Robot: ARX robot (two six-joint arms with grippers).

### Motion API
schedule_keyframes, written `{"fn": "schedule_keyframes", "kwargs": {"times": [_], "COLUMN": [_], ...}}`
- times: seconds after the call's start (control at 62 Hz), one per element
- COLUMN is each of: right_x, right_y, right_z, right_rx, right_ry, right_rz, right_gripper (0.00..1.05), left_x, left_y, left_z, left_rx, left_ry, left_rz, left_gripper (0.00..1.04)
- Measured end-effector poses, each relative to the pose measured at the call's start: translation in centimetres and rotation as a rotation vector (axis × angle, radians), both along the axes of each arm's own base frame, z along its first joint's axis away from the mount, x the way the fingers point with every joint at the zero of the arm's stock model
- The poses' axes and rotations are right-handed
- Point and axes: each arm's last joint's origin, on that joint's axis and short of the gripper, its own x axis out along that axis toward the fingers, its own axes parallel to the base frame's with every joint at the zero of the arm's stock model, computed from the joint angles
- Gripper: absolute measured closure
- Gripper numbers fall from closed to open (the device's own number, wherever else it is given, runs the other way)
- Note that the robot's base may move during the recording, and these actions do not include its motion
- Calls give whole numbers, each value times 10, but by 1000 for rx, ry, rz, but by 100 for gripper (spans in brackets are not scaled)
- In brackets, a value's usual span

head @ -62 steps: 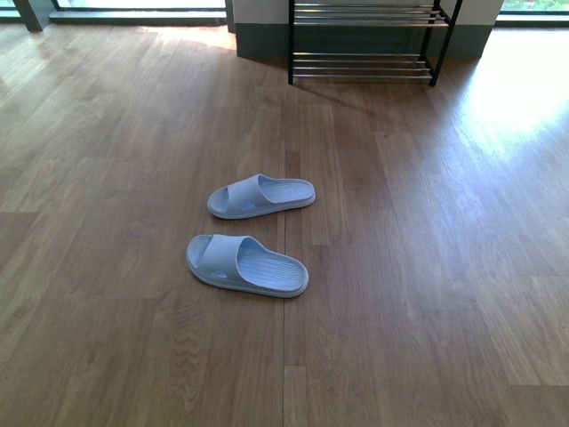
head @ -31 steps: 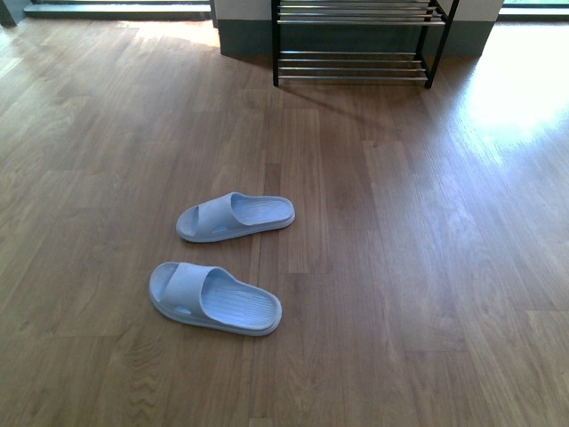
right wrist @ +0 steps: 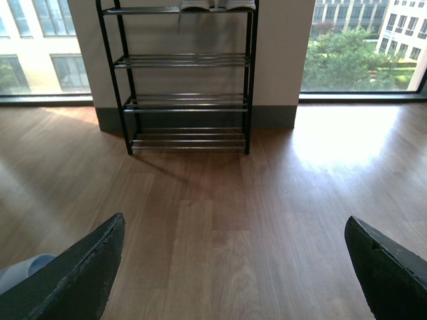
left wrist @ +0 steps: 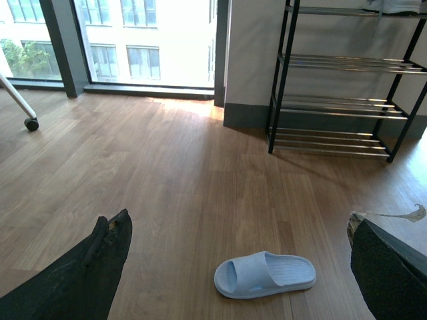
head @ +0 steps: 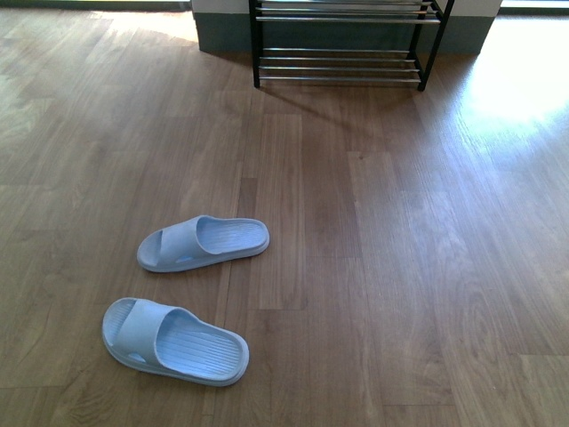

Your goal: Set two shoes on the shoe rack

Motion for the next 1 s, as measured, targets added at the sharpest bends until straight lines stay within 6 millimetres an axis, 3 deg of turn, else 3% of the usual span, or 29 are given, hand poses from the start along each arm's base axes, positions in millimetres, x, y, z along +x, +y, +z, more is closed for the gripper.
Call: {"fn": "schedule_keyframes", "kwargs": {"times": [0.161,0.29,0.387,0.532,0.661,0.822,0.999], "right_x": [0,0,0,0,0,0,0], "right_y": [0,0,0,0,0,0,0], "right_z": [0,0,0,0,0,0,0], "right_rx": [0,0,0,0,0,0,0], "right_ry": [0,0,0,0,0,0,0], "right_rz": [-5,-5,-5,-3,-2,-2,-2], "right_gripper": [9,9,9,9,9,9,9], "left_x": [0,9,29,79,124,143,162], "left_y": [0,-2,-6,-15,-32,-51,-54], "left_z": [0,-9,-18,-35,-78,-138,-174], "left_rx": [-7,-218,-436,-658,-688,-638,-585], "left_ry": [6,268,372,482,689,959,1103], "left_rz": [6,244,283,297,331,392,490], "left_gripper": [9,9,9,9,9,9,9]}}
